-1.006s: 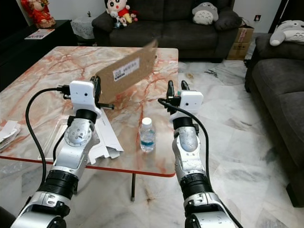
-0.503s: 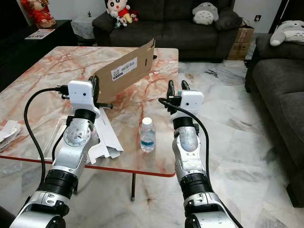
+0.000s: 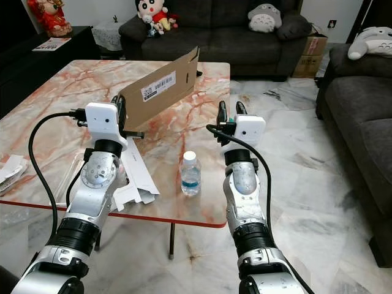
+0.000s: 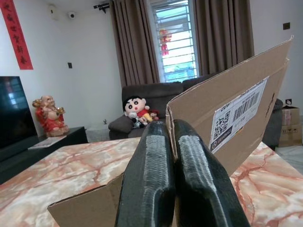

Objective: Picking trash to rubbish bin

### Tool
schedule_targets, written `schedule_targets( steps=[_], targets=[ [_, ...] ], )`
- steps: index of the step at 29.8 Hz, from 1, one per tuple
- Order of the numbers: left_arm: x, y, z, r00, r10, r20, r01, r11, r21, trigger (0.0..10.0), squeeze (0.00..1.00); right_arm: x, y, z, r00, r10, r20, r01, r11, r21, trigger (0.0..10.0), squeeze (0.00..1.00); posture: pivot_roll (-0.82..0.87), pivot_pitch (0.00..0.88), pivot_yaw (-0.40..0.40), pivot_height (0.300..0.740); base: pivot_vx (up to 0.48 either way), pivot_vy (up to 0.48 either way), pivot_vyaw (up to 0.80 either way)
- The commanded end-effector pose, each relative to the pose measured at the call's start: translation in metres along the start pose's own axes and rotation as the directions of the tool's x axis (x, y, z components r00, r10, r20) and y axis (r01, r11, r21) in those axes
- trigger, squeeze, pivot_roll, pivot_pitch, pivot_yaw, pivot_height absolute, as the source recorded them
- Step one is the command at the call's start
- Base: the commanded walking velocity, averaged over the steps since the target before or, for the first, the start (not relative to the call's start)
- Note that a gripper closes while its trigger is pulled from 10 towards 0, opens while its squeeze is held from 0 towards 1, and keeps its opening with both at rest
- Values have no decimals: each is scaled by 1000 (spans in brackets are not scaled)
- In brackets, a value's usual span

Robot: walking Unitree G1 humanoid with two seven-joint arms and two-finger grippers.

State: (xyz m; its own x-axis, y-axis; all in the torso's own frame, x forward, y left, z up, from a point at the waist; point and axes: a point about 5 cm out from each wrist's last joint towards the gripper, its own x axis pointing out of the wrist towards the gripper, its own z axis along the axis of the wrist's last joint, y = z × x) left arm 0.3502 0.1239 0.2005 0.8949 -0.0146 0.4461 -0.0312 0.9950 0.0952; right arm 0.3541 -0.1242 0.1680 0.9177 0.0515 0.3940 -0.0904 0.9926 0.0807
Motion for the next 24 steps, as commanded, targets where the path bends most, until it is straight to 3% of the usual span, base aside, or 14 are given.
schedule_targets(
  steps=[1, 7, 24],
  targets=[
    [6, 4, 8, 999, 16, 38, -16, 1000, 6, 10000, 0, 3, 0, 5, 1000, -10, 18, 10, 1000, 7, 10000, 0, 184, 0, 34, 740, 0, 0, 0],
    [6, 5, 9, 999, 18, 44, -18, 1000, 9, 10000, 0, 2, -1, 5, 1000, -13, 18, 13, 1000, 8, 10000, 0, 184, 0, 34, 740, 0, 0, 0],
    [6, 5, 10, 998, 18, 54, -18, 1000, 13, 10000, 0, 2, -2, 5, 1000, -18, 18, 18, 1000, 11, 10000, 0, 186, 0, 37, 740, -265, 0, 0]
  ],
)
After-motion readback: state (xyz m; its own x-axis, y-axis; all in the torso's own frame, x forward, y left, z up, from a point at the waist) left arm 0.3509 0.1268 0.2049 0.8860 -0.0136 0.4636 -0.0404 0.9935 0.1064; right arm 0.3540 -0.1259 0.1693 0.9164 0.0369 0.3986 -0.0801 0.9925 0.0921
